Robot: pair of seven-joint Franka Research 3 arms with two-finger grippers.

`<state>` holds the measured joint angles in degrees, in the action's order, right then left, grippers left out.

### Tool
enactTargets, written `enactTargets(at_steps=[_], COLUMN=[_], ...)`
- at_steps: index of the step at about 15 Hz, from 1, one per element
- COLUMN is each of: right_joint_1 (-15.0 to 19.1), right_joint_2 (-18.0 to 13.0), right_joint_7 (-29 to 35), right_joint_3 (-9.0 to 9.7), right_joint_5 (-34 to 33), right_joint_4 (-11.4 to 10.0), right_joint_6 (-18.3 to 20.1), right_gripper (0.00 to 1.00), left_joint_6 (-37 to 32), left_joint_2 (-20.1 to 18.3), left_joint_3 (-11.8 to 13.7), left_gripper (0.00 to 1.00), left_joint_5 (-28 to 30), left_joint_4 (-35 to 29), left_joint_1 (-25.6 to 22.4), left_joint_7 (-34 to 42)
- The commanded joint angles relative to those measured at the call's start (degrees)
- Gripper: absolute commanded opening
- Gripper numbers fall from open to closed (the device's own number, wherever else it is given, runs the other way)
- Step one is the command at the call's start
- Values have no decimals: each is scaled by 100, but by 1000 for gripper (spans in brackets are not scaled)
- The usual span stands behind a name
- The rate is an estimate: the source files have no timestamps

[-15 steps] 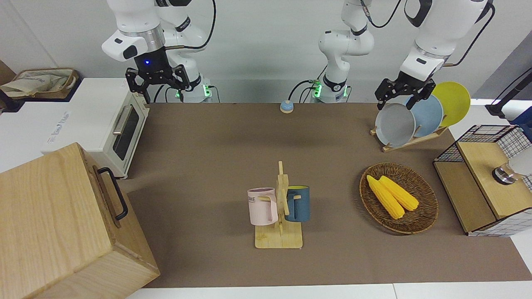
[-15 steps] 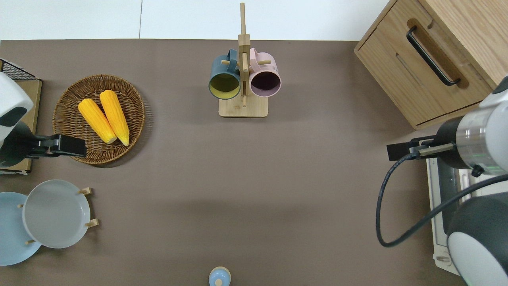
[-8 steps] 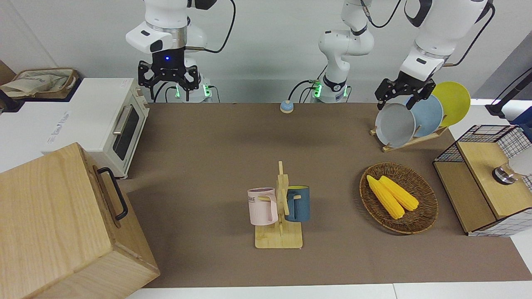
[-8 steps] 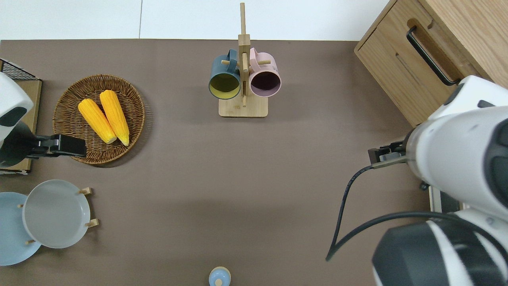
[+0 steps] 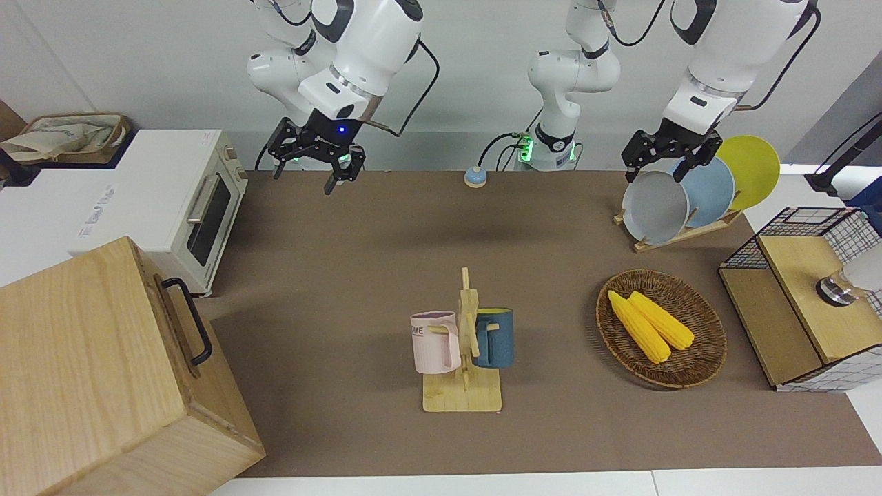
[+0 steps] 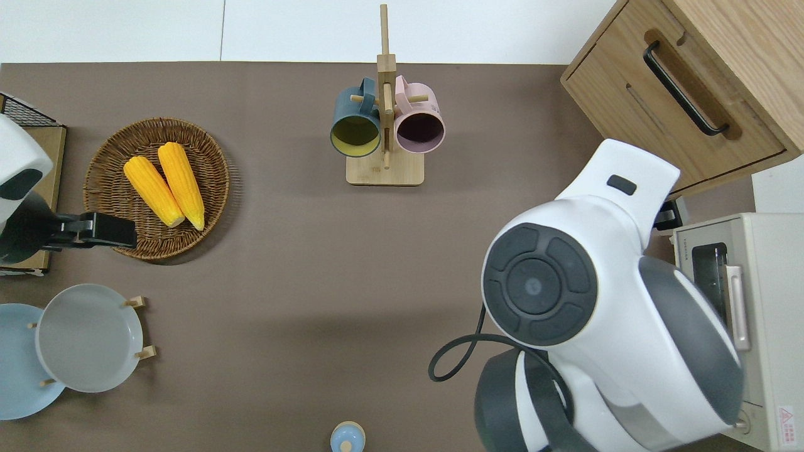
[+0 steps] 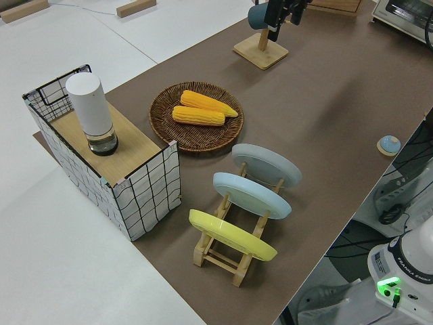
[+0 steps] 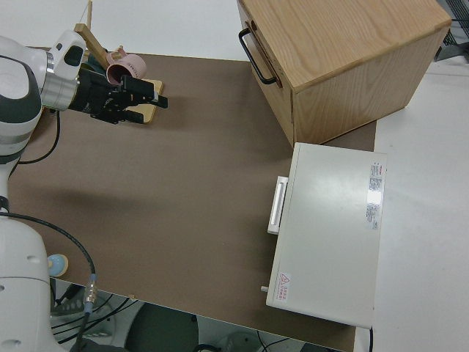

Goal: Slide drawer open with right arm
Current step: 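Raise the right arm and reach the right gripper toward the black drawer handle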

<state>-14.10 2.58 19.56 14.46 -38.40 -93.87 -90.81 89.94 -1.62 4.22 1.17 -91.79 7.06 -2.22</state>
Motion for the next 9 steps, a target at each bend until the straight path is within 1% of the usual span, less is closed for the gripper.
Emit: enactTargets(at_steps=[1,3,5,7,9], right_joint_1=[-110,-294,-452,-532,-663], right_joint_2=[251,531,769,997,1261], right_joint_7=[302,749,1198,1392,1603], right_joint_3=[4,22,31,75,75], right_joint_5=[-701,-1202,-1695,-2073,-2468], right_joint_4=[18,0,-78,-105,-105], right_joint_6=[160,256,353,529,687], right_gripper=[983,983,985,985,985], left_joint_6=[-82,-82,-82,-74,-82], left_joint_2=[-49,-49,-49,-49,-49], left_joint_3=[17,17,17,17,17], left_gripper=[995,998,998,995,998], left_joint_5=[-73,-73,-73,-73,-73], left_joint_4=[12,12,12,21,21], left_joint_1=[15,15,15,15,15], left_joint_7=[-6,-6,-6,-6,-6])
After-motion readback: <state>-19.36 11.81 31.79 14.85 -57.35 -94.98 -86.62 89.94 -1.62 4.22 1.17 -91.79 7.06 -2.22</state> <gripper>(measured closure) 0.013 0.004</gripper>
